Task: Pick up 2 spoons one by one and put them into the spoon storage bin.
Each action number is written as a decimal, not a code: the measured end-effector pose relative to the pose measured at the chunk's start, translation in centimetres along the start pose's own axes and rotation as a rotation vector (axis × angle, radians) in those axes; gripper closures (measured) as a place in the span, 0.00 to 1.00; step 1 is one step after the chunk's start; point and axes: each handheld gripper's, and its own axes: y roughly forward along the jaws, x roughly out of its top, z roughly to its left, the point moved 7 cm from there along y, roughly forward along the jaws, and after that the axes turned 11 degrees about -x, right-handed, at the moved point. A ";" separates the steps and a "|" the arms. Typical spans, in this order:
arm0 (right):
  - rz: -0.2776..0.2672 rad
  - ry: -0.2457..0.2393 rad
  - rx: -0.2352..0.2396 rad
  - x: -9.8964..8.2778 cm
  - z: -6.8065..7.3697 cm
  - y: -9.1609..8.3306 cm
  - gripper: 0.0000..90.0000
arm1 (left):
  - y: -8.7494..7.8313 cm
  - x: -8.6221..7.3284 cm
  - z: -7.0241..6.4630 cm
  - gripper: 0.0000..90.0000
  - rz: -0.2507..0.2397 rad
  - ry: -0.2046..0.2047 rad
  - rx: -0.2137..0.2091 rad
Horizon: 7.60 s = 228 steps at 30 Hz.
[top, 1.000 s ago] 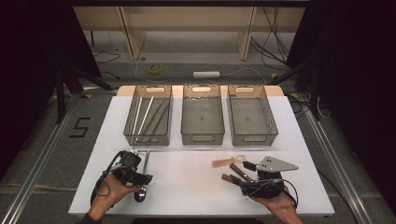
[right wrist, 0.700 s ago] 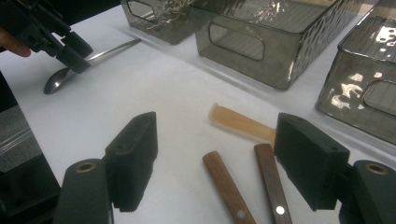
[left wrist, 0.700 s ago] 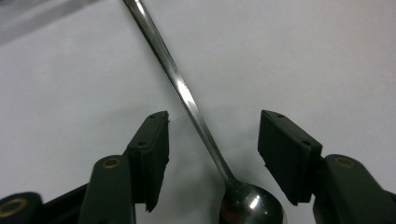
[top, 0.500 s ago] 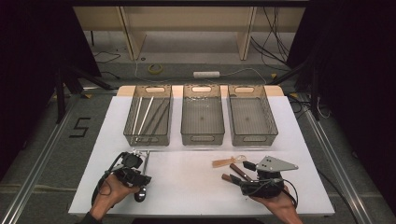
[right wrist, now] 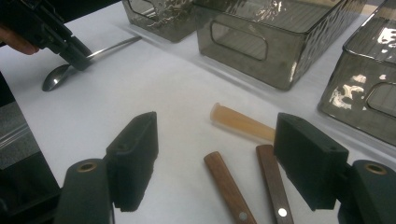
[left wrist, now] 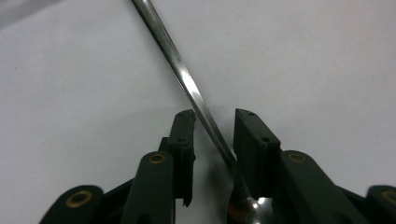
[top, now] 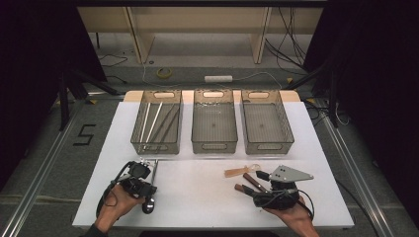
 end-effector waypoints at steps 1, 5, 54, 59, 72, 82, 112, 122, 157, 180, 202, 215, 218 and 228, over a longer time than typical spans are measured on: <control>0.003 -0.002 0.000 0.0 0.0 0.0 0.36 | 0.0 0.0 0.0 0.78 0.000 0.002 -0.001; 0.005 -0.002 -0.002 0.0 0.1 0.0 0.36 | 0.0 0.0 0.0 0.80 -0.003 -0.007 -0.008; -0.006 0.005 -0.002 0.2 0.1 -0.2 0.36 | -1.8 3.2 -4.2 0.99 -0.154 0.120 -0.170; -0.008 0.011 -0.003 0.2 0.0 -0.1 0.34 | -2.2 4.8 -4.7 0.99 -0.180 0.148 -0.166; -0.028 0.039 -0.001 0.3 -0.3 -0.2 0.31 | -3.4 10.6 -4.7 0.99 -0.289 0.174 -0.163; -0.022 0.039 -0.007 0.2 -0.4 -0.1 0.31 | -3.9 14.0 -4.4 0.99 -0.334 0.191 -0.148; -0.022 0.041 -0.001 0.2 -0.4 -0.2 0.31 | -2.5 22.9 -3.3 0.99 -0.431 0.108 -0.132; -0.027 0.041 0.003 0.2 -0.5 -0.2 0.31 | -1.0 25.0 -3.5 0.99 -0.437 0.076 -0.126; -0.021 0.032 0.013 0.1 -0.2 -0.2 0.31 | 3.1 25.6 -3.3 0.86 -0.432 0.044 -0.138; -0.022 0.040 0.000 0.2 -0.6 -0.3 0.31 | 0.1 20.3 -7.5 0.36 -0.402 0.208 -0.257; -0.028 0.045 -0.004 0.2 -0.7 -0.5 0.31 | 2.4 17.1 -12.4 0.25 -0.369 0.374 -0.336; -0.033 0.049 -0.009 0.3 -0.8 -0.6 0.31 | 5.5 16.0 -14.1 0.23 -0.306 0.446 -0.327; -0.031 0.051 -0.009 0.2 -0.8 -0.6 0.31 | 6.2 15.8 -14.5 0.24 -0.294 0.456 -0.327; -0.030 0.045 -0.006 0.2 -0.8 -0.6 0.31 | 7.9 15.4 -15.2 0.29 -0.245 0.495 -0.318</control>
